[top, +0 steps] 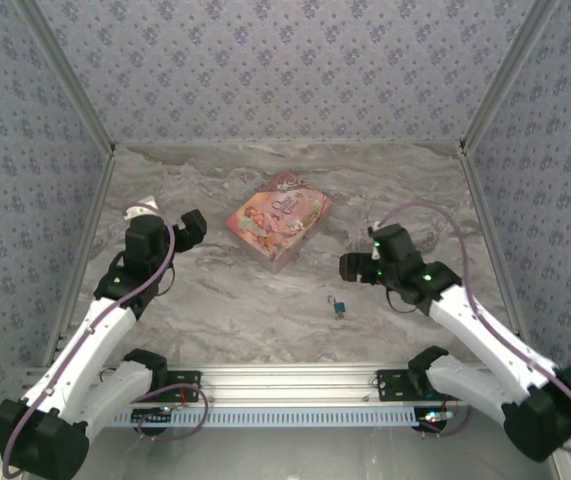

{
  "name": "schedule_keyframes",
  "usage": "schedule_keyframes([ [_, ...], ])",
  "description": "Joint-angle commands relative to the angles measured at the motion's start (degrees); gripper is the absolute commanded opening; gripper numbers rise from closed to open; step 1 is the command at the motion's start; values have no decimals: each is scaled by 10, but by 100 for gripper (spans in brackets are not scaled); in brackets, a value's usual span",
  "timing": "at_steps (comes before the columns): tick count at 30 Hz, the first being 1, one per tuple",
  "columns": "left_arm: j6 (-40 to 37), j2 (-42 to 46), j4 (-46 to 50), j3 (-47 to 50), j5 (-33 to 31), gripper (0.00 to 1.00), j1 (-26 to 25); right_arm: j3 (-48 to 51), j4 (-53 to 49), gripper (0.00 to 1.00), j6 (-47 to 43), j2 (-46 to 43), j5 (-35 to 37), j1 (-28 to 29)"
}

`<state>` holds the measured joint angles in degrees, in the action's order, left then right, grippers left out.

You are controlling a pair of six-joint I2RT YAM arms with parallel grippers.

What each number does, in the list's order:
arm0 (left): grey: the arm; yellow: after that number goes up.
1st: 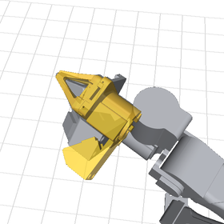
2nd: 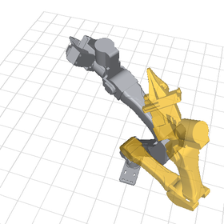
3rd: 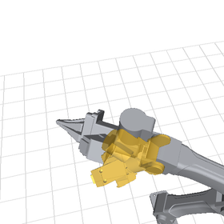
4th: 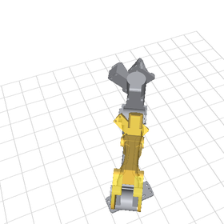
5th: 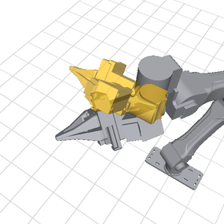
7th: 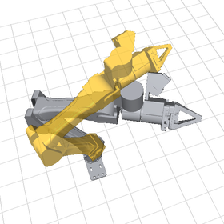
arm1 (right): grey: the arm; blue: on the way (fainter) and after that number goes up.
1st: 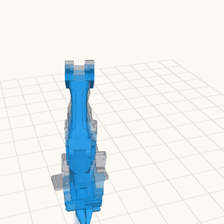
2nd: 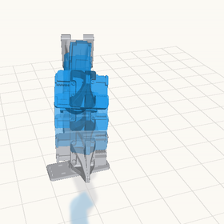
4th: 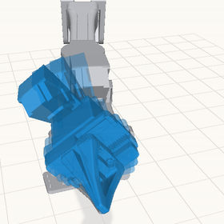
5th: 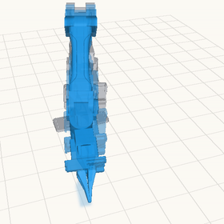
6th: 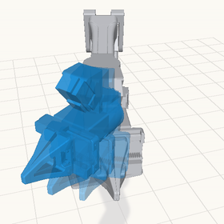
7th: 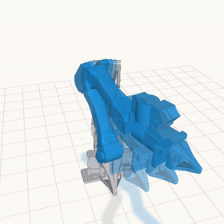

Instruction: Unlock the padlock with the key

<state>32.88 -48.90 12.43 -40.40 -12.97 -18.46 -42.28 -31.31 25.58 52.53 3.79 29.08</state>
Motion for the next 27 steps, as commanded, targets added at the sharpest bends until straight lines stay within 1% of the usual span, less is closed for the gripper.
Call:
schedule_keyframes([
  [1,-41,-1,6,-45,-30,99,5,21,40,100,-15,-73,4,-52],
  [3,-60,0,11,-53,-52,99,5,32,63,100,-30,-114,0,-78],
  [5,-75,2,12,-58,-70,99,5,41,68,100,-47,-142,11,-101],
  [10,-96,4,9,-55,-85,99,6,73,91,100,-101,-162,81,-158],
  [13,-101,1,12,-52,-86,99,7,112,155,100,-156,-160,95,-193],
  [15,-103,2,15,-51,-88,99,7,146,206,100,-172,-158,102,-207],
  [19,-105,2,11,-45,-90,99,8,217,323,100,-173,-132,99,-252],
  [22,-105,1,9,-45,-89,99,8,251,397,100,-169,-90,69,-287],
  [27,-103,0,10,-47,-86,99,8,294,517,100,-173,-20,55,-311],
])
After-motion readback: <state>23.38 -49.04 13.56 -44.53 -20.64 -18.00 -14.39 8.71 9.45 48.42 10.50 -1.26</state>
